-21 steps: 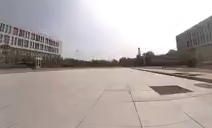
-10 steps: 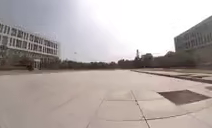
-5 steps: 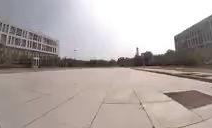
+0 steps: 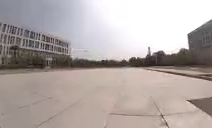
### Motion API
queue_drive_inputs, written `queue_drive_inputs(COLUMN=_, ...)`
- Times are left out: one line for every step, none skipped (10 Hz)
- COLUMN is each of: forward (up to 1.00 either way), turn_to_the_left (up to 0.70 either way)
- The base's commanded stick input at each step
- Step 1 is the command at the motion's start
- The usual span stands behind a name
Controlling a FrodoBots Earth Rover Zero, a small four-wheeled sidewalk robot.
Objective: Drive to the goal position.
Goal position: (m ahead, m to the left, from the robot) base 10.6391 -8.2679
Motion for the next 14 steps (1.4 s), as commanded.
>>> queue_drive_inputs(forward=0.70, turn_to_the_left=0.35)
queue_drive_inputs(forward=0.70, turn_to_the_left=0.27)
queue_drive_inputs(forward=0.70, turn_to_the_left=0.00)
queue_drive_inputs(forward=0.70, turn_to_the_left=0.00)
queue_drive_inputs(forward=0.70, turn_to_the_left=0.00)
queue_drive_inputs(forward=0.70, turn_to_the_left=0.00)
queue_drive_inputs(forward=0.70, turn_to_the_left=-0.35)
queue_drive_inputs(forward=0.70, turn_to_the_left=-0.35)
queue_drive_inputs(forward=0.70, turn_to_the_left=-0.35)
queue_drive_inputs(forward=0.70, turn_to_the_left=-0.35)
queue_drive_inputs(forward=0.70, turn_to_the_left=-0.35)
queue_drive_inputs(forward=0.70, turn_to_the_left=-0.35)
queue_drive_inputs(forward=0.70, turn_to_the_left=-0.35)
queue_drive_inputs(forward=0.70, turn_to_the_left=-0.35)
